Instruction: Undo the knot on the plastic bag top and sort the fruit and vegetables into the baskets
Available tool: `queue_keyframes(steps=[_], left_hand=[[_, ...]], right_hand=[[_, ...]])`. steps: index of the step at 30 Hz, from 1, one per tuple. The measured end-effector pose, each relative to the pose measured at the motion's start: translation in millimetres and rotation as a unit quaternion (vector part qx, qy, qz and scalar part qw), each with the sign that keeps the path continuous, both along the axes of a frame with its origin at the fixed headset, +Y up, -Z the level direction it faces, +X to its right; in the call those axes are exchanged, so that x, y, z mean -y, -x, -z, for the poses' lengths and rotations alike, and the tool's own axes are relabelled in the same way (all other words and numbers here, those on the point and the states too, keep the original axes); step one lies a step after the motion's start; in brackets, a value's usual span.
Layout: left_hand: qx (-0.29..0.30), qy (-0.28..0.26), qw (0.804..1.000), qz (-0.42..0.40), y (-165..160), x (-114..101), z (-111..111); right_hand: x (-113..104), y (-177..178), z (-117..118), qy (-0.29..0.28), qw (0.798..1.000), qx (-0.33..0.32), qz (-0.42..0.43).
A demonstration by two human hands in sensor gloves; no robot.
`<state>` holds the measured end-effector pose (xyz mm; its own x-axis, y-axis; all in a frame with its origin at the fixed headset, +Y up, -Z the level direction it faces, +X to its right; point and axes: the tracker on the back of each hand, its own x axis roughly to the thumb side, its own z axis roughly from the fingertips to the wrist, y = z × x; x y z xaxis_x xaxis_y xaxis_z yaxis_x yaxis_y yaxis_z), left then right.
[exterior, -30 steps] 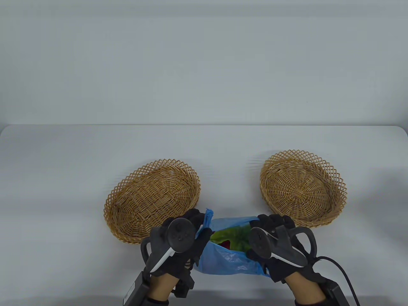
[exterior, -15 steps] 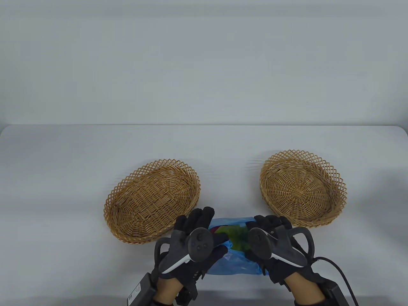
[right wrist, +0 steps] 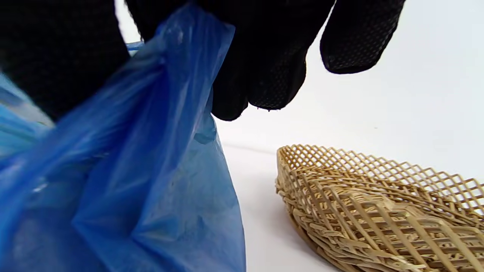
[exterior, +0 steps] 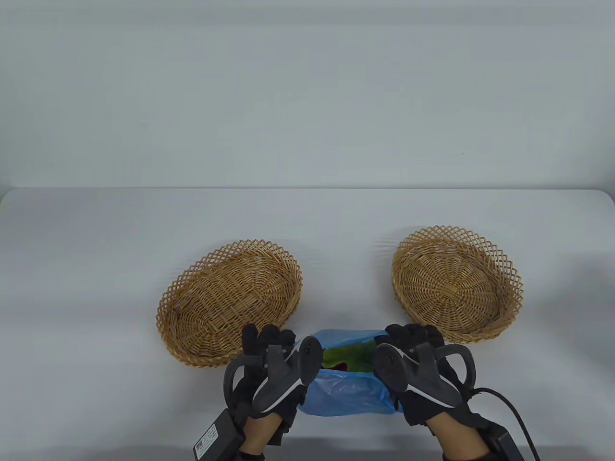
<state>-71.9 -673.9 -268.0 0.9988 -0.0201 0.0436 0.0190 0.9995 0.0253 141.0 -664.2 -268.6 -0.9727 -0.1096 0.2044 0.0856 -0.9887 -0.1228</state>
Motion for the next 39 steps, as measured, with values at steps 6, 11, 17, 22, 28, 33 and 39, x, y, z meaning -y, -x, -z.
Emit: queue_keyframes(steps=[6,11,17,22,28,33,39], left_hand=[[-0.003,-0.042,0.998,0.038,-7,-4,-7],[-0.006,-0.052,0.997,0.06,-10,-3,-8],[0.0,-0.016,0.998,0.063,-9,1,-4],[0.016,0.009,0.999,0.041,-7,0,-3],[0.053,0.086,0.995,-0.019,-1,4,2],[0.063,0.106,0.992,-0.028,0,4,3],[0.066,0.106,0.991,-0.049,2,4,3]], right_hand=[[3,-6,6,-0.039,0.996,0.068,0.032],[3,-4,7,-0.058,0.994,0.092,0.011],[3,3,3,-0.032,0.998,0.06,-0.017],[7,4,4,0.029,0.997,0.046,-0.052],[16,3,7,0.131,0.987,0.023,-0.09],[16,2,8,0.134,0.987,0.022,-0.089],[14,-2,8,0.145,0.986,0.015,-0.079]])
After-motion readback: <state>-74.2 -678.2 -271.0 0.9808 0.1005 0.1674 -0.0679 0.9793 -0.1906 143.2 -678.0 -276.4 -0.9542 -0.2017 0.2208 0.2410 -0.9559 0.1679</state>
